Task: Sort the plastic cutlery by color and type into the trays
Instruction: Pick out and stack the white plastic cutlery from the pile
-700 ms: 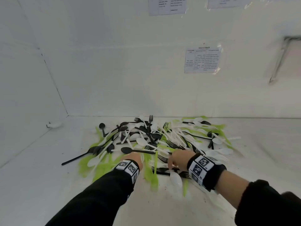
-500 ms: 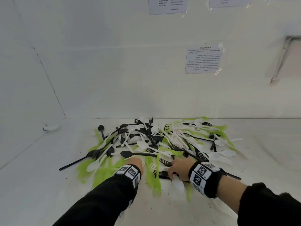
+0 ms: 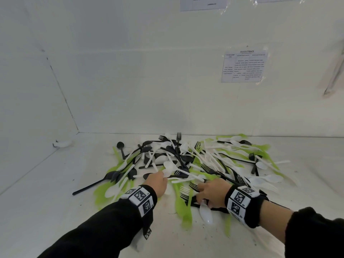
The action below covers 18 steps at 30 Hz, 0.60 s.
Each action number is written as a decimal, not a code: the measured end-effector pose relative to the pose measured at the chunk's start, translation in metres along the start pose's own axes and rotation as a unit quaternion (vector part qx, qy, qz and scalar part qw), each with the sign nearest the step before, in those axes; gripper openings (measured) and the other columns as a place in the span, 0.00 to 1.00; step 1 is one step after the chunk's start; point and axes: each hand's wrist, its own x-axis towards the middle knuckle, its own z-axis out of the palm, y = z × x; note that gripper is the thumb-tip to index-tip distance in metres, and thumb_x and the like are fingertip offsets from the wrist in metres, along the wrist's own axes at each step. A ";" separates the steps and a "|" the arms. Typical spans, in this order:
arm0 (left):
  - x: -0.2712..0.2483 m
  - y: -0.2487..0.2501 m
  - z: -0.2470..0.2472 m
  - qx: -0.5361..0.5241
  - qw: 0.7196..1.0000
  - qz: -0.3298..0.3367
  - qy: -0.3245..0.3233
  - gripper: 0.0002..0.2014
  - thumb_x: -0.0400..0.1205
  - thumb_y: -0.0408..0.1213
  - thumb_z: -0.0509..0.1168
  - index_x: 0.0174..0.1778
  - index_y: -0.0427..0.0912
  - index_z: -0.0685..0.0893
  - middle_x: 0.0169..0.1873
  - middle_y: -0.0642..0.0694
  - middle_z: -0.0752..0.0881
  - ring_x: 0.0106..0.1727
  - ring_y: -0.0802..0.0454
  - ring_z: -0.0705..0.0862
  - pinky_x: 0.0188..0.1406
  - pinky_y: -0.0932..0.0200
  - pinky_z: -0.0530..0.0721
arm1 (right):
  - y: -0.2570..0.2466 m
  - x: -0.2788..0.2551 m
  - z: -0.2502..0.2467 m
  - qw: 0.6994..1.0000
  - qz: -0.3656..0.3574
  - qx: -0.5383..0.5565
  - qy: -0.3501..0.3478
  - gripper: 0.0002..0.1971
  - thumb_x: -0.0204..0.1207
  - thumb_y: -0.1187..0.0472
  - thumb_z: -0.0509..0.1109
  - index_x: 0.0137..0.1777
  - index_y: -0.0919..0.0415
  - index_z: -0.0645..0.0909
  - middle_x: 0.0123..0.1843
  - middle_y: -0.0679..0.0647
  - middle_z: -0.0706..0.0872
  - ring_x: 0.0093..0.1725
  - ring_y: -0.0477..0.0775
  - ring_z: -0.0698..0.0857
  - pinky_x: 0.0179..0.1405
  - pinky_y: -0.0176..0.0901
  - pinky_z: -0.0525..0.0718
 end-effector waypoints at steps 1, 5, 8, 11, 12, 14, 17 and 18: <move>0.001 0.001 0.000 -0.003 1.000 -0.001 0.011 0.19 0.88 0.41 0.47 0.63 0.30 0.75 0.61 0.33 0.81 0.63 0.39 0.79 0.57 0.55 0.74 | 0.001 0.000 -0.001 1.000 -0.005 0.004 -0.003 0.19 0.79 0.59 0.63 0.69 0.48 0.74 0.65 0.57 0.73 0.61 0.63 0.80 0.41 0.45 0.72; 0.007 0.007 0.004 -0.011 0.999 -0.004 0.048 0.19 0.88 0.39 0.48 0.60 0.31 0.79 0.59 0.35 0.83 0.62 0.40 0.80 0.56 0.55 0.75 | 0.004 0.001 -0.009 0.999 -0.020 0.023 -0.014 0.15 0.77 0.60 0.67 0.63 0.53 0.80 0.65 0.56 0.73 0.59 0.62 0.80 0.42 0.44 0.71; 0.016 0.005 0.007 -0.024 0.998 -0.010 0.059 0.17 0.87 0.37 0.49 0.58 0.30 0.77 0.57 0.34 0.82 0.58 0.41 0.81 0.49 0.56 0.74 | 0.012 0.002 -0.014 0.991 -0.010 0.127 0.051 0.13 0.77 0.57 0.68 0.60 0.58 0.81 0.63 0.55 0.75 0.59 0.58 0.79 0.46 0.42 0.74; 0.025 0.003 0.008 -0.046 0.997 -0.008 0.063 0.14 0.87 0.36 0.50 0.59 0.31 0.74 0.58 0.34 0.81 0.59 0.39 0.80 0.53 0.54 0.75 | 0.021 0.004 -0.018 0.950 0.032 0.274 0.144 0.14 0.78 0.55 0.69 0.59 0.61 0.80 0.54 0.51 0.76 0.53 0.51 0.76 0.48 0.36 0.68; 0.027 0.002 0.007 -0.058 0.996 -0.010 0.062 0.14 0.87 0.36 0.49 0.59 0.31 0.74 0.58 0.34 0.81 0.59 0.39 0.80 0.55 0.52 0.75 | 0.023 0.004 -0.020 0.940 0.049 0.294 0.169 0.14 0.79 0.54 0.67 0.59 0.61 0.79 0.53 0.51 0.77 0.52 0.50 0.75 0.48 0.36 0.67; 0.031 0.000 0.004 -0.085 0.994 -0.007 0.069 0.14 0.86 0.37 0.49 0.59 0.31 0.73 0.56 0.32 0.82 0.57 0.37 0.80 0.55 0.50 0.76 | 0.026 0.007 -0.024 0.928 0.078 0.298 0.210 0.11 0.80 0.53 0.64 0.57 0.58 0.78 0.51 0.51 0.81 0.52 0.51 0.75 0.48 0.38 0.67; 0.035 -0.005 -0.001 -0.121 0.989 0.007 0.089 0.12 0.85 0.37 0.52 0.46 0.31 0.75 0.51 0.29 0.81 0.50 0.37 0.79 0.54 0.48 0.77 | 0.029 0.011 -0.029 0.895 0.107 0.360 0.239 0.03 0.83 0.56 0.60 0.50 0.54 0.70 0.36 0.41 0.78 0.39 0.46 0.76 0.38 0.32 0.70; 0.036 -0.006 -0.003 -0.125 0.988 0.010 0.087 0.12 0.84 0.37 0.52 0.38 0.34 0.72 0.47 0.30 0.80 0.45 0.39 0.76 0.53 0.49 0.77 | 0.029 0.012 -0.030 0.880 0.113 0.388 0.250 0.03 0.84 0.57 0.59 0.49 0.55 0.68 0.33 0.41 0.78 0.35 0.46 0.77 0.35 0.29 0.71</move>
